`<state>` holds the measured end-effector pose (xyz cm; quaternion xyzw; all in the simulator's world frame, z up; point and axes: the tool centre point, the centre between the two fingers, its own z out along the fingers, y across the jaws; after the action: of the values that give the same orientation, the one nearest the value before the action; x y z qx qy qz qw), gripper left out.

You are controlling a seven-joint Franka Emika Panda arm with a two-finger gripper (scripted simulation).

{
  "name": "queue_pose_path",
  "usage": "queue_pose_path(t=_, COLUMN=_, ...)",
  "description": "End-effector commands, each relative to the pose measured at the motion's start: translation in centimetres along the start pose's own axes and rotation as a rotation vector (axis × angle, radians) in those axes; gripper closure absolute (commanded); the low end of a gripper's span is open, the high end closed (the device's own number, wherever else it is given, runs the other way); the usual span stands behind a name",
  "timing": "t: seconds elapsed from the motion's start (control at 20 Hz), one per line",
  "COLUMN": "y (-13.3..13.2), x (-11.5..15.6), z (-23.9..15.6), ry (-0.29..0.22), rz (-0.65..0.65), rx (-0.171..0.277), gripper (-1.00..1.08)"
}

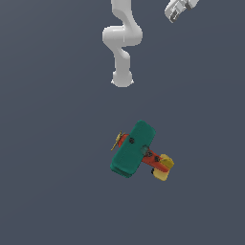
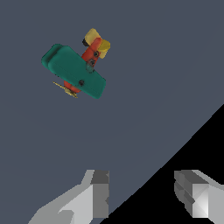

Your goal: Pick up the object and move it to a goal position.

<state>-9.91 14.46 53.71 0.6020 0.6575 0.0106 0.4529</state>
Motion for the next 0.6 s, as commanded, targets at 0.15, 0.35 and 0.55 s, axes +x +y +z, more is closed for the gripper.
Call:
queue_pose_path(t=0.15, y=0.2, x=1.2, z=-0.6, ry=-0.059, rz=-0.137, rx=-0.033, gripper=-0.2)
queue_pose_path(t=0.35, y=0.2, x=2.2, z=-0.9, ry=-0.104, rz=-0.237, rx=-0.051, gripper=-0.2)
queue_pose_path(t=0.55, y=0.2, x=3.3, z=-1.0, ry=-0.149, rz=-0.34, rx=-0.063, gripper=-0.2)
